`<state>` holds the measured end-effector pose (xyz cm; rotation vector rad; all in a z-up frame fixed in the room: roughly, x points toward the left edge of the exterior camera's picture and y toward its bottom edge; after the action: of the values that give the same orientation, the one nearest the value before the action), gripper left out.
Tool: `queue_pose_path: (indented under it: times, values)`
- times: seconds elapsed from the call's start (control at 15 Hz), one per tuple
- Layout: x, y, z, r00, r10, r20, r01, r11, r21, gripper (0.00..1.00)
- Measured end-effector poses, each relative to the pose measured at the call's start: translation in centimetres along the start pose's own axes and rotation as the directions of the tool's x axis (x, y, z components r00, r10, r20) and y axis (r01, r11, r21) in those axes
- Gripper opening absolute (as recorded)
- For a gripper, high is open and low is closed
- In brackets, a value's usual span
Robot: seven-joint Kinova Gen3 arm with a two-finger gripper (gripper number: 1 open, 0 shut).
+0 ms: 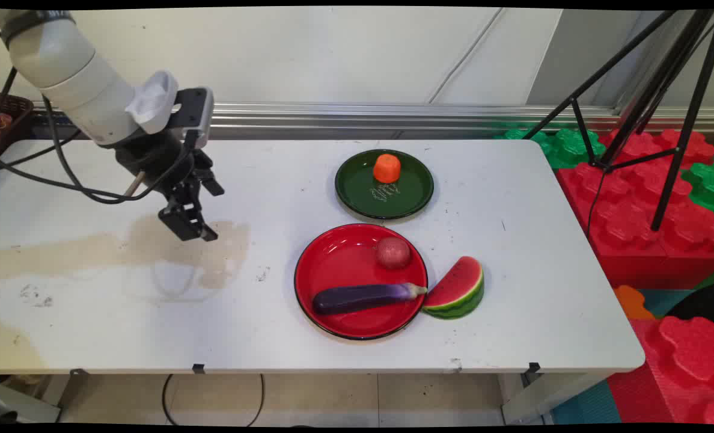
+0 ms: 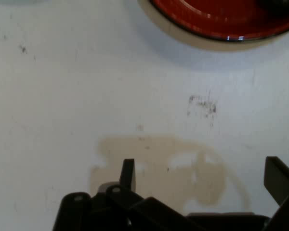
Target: Pick up the eggplant from the red plate
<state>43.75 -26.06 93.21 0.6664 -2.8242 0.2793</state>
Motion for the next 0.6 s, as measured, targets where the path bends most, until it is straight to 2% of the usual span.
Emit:
queue_pose_path:
  times: [0.33, 0.6]
  values:
    - [4.9, 1.8, -1.2, 0.999, -0.034, -0.031, 0.035, 0.999, 0.032, 1.00]
    - [8.6, 3.2, -1.0, 0.997, -0.071, -0.033, 0.072, 0.996, 0.055, 1.00]
